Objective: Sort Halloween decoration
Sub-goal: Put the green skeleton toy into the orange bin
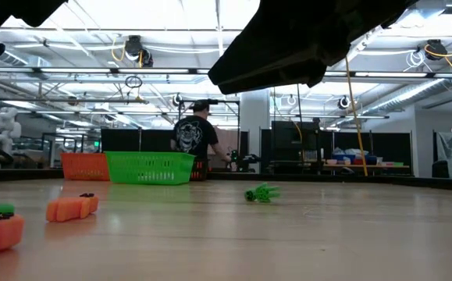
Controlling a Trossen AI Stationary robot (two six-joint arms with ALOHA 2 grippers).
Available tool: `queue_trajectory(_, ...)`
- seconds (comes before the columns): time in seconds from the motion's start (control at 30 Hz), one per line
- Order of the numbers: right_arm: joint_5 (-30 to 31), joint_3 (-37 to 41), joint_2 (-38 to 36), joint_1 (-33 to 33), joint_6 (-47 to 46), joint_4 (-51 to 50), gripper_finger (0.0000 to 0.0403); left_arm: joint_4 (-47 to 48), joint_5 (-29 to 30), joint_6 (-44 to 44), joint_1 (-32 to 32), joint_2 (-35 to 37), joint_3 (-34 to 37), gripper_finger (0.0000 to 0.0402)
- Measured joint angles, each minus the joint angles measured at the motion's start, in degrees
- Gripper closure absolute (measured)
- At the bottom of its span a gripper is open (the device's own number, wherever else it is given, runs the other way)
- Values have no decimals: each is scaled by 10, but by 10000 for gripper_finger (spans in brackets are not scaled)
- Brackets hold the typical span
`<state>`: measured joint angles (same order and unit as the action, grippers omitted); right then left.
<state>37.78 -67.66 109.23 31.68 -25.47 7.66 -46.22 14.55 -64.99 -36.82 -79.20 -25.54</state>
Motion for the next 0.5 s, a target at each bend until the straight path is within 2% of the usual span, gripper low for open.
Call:
queue_trajectory(0.4, -1, 0, 0, 0, 0, 3, 280, 0, 0, 2, 0, 0, 0, 380)
queue_trajectory(0.5, -1, 0, 0, 0, 0, 3, 280, -2, 0, 46, 0, 0, 0, 380)
